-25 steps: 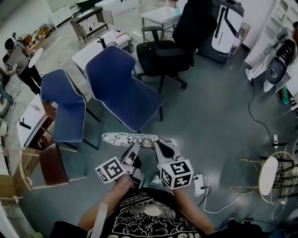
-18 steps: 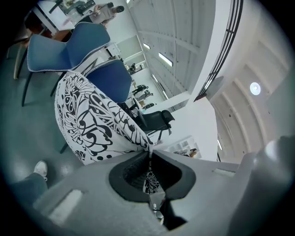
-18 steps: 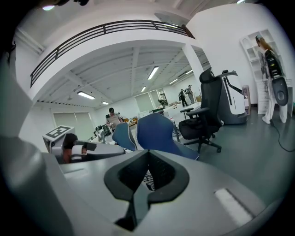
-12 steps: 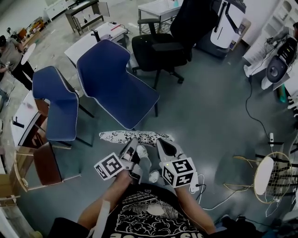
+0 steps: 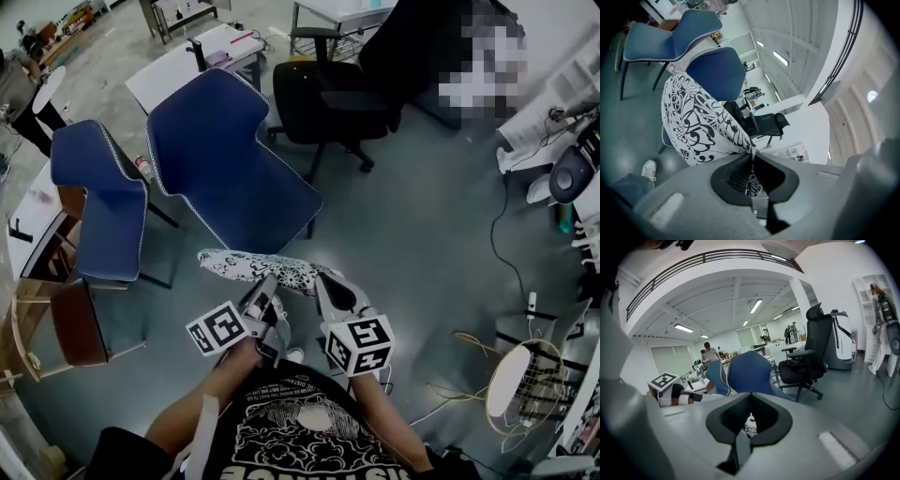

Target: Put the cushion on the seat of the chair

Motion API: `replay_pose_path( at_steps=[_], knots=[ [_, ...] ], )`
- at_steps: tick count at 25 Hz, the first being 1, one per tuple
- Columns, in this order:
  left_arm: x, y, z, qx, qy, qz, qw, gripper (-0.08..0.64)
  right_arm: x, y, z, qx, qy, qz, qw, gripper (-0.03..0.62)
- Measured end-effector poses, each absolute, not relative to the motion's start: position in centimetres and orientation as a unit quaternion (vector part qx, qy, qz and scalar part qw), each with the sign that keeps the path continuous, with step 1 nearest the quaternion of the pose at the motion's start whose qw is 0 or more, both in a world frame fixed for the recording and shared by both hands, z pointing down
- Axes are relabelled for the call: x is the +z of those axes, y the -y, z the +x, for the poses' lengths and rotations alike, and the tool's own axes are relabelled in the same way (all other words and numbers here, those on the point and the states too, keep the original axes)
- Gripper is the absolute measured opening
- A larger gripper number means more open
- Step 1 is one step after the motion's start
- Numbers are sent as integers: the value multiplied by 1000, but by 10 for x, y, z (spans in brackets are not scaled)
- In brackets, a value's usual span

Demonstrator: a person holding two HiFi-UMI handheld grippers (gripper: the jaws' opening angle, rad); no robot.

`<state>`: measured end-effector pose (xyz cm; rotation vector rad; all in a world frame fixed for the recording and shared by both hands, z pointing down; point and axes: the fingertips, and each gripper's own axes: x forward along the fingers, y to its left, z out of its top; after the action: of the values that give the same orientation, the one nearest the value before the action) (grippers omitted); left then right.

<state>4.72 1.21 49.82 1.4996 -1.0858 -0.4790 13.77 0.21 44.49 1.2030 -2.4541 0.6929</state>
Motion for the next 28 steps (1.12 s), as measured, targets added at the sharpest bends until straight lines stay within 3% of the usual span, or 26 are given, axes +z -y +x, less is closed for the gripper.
replay_pose_path(
  at_steps=[28],
  knots=[
    [515, 130, -6, -294, 495, 576, 580, 18, 453, 143, 57, 199, 900, 324, 215, -3]
  ],
)
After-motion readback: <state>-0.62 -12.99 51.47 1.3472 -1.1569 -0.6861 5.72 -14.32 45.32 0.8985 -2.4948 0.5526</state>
